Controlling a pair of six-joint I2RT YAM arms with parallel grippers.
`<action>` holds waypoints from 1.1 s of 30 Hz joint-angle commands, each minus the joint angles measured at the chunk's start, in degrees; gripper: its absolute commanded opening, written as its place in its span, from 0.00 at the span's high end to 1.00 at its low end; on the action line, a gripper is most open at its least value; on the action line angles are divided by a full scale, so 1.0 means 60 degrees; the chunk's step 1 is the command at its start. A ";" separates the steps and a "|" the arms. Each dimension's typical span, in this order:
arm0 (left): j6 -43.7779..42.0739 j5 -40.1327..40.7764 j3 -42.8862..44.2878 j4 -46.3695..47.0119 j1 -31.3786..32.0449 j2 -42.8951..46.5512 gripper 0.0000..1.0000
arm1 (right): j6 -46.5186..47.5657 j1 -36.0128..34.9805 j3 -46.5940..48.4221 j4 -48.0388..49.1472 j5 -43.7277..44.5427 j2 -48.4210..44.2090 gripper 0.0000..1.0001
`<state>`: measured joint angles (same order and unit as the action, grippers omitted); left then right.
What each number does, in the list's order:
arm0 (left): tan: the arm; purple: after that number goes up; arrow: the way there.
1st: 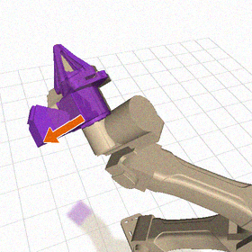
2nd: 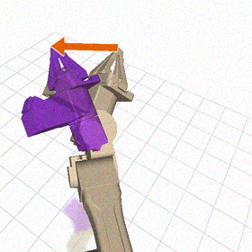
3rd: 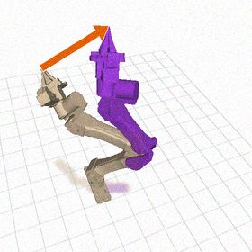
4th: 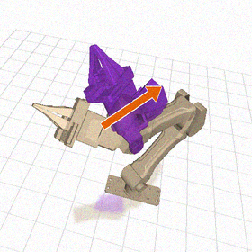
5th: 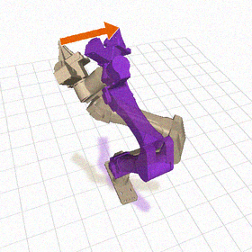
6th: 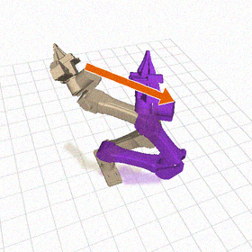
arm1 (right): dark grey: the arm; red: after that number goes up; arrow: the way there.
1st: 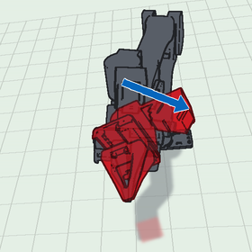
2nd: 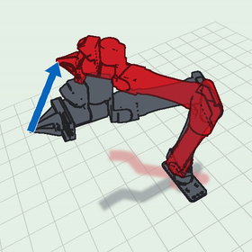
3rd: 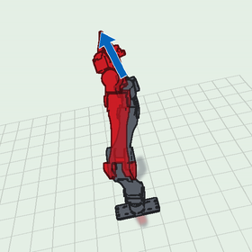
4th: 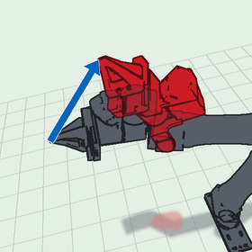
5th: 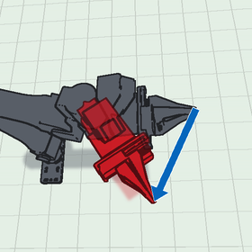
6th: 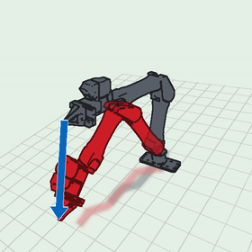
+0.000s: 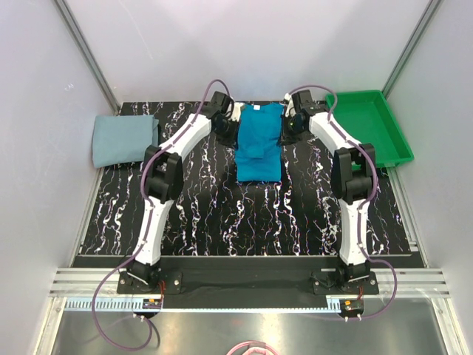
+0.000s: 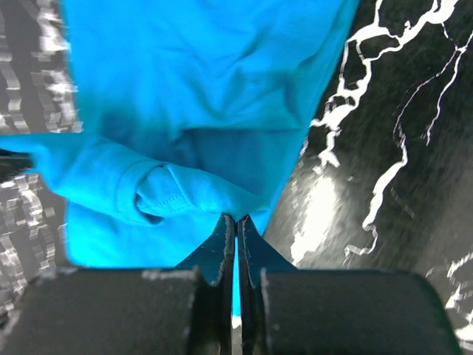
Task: Fold and stack the t-shirts
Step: Fold the tshirt
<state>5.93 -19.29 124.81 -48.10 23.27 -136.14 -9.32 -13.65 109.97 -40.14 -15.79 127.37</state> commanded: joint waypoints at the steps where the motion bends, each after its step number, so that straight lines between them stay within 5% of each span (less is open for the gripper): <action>1: -0.0169 0.0709 0.0511 0.0501 -0.0055 -0.0147 0.93 | 0.0483 0.0048 0.0611 0.0347 0.0609 0.0435 1.00; 3: -0.0169 0.0958 0.0569 0.0604 -0.0055 -0.0177 0.72 | 0.0513 0.0048 0.0758 0.0450 0.0727 0.0568 0.98; 6: -0.0198 0.1324 0.0744 0.0706 -0.0069 -0.0192 0.31 | 0.0484 0.0048 0.0948 0.0508 0.0932 0.0627 0.67; 7: -0.0430 0.1673 0.1007 0.0677 -0.0055 0.0011 0.09 | 0.0499 0.0034 0.1137 0.0479 0.1237 0.0395 0.43; 13: -0.0345 0.1488 0.0339 0.0545 -0.0040 0.1329 0.04 | 0.0296 0.0121 0.1242 0.0113 0.0627 -0.0498 0.41; 20: -0.0095 0.0228 -0.2211 0.0384 0.0575 0.3206 0.16 | -0.0687 0.0210 0.0612 0.0215 -0.2108 -0.0985 0.43; 26: -0.0125 -0.0491 -0.3151 0.0413 0.0854 0.2988 0.16 | -0.1331 0.0224 0.0933 0.0274 -0.3941 -0.0092 0.43; 33: -0.0110 -0.1062 -0.2933 0.0501 0.1088 0.2022 0.16 | -0.1523 0.0239 0.0905 0.0377 -0.4414 0.0700 0.44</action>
<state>5.02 -22.41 105.71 -46.63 29.43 -122.43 -17.26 -12.58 114.32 -38.76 -38.22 130.30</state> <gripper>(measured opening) 0.845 0.559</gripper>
